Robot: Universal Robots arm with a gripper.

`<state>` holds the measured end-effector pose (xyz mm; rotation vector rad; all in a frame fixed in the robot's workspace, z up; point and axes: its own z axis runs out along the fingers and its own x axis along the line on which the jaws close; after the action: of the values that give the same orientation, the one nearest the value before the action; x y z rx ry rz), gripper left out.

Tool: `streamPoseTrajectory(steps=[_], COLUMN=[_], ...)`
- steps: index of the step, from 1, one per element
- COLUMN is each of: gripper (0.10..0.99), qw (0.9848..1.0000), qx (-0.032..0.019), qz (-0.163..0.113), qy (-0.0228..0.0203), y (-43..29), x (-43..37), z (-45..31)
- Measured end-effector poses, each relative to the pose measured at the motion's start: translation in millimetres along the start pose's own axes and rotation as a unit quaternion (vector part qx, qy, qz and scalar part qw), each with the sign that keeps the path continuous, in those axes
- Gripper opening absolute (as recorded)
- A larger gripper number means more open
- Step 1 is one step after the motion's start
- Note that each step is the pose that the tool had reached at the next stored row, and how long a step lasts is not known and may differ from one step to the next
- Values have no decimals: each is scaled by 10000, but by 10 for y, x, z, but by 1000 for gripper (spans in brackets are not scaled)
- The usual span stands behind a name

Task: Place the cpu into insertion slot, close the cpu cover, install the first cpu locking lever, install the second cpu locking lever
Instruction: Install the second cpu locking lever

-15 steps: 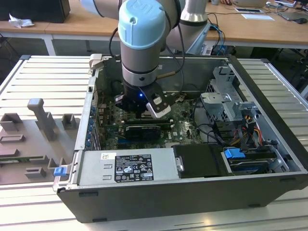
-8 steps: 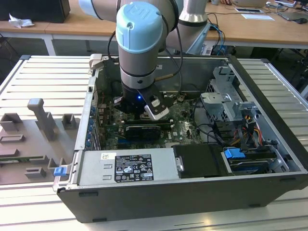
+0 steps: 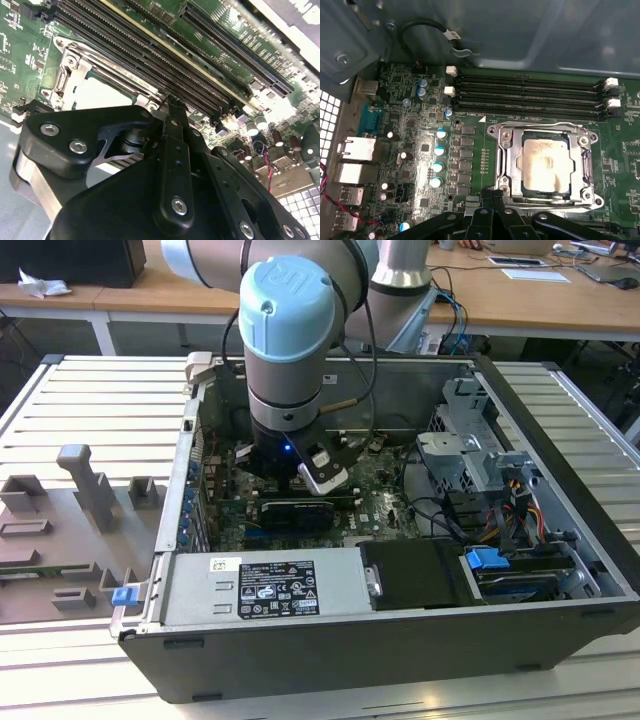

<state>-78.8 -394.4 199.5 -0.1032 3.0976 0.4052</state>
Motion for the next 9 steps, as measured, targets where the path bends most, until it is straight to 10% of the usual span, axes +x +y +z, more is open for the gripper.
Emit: streamPoseTrajectory(steps=[9], gripper=[106], qw=[10000], qx=[-52], qz=[0], qy=[-4], y=[11], x=[35], z=[17])
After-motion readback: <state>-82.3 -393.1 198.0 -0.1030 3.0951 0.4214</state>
